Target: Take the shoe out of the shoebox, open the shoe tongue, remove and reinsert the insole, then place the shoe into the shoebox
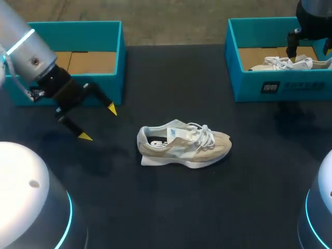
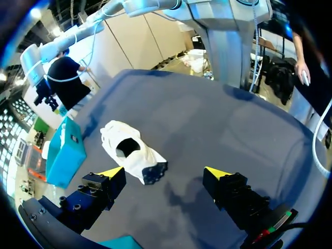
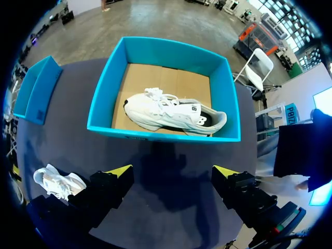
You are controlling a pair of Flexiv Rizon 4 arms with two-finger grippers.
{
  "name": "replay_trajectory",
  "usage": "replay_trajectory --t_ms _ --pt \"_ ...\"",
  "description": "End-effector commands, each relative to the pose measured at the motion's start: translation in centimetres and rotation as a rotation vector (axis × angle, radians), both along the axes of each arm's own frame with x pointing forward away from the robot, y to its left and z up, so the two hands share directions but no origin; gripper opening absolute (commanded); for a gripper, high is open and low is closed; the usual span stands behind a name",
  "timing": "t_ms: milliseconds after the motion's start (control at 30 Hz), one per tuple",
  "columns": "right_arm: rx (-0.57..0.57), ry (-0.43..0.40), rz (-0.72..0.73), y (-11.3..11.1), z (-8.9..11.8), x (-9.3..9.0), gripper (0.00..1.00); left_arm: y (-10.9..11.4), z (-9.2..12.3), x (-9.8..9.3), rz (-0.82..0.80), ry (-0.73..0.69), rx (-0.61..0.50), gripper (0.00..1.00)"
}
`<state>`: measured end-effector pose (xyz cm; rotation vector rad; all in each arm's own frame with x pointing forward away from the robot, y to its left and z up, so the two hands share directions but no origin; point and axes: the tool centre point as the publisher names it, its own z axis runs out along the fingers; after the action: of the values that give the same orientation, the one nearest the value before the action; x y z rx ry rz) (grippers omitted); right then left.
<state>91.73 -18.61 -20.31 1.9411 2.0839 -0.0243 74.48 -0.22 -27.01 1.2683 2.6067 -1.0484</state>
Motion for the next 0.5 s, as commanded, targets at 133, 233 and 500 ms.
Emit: replay_trajectory --t_ms 133,233,500 --pt "-0.001 -0.002 -0.001 0.0 0.0 -0.1 1.00 0.2 -0.1 -0.6 0.068 -0.057 -0.083 1.00" --pt "-0.001 -0.002 -0.001 0.0 0.0 -0.1 1.00 0.2 -0.1 -0.6 0.068 -0.057 -0.083 1.00" --pt "-0.001 -0.002 -0.001 0.0 0.0 -0.1 1.00 0.7 -1.4 -1.8 0.338 0.120 -0.112 1.00"
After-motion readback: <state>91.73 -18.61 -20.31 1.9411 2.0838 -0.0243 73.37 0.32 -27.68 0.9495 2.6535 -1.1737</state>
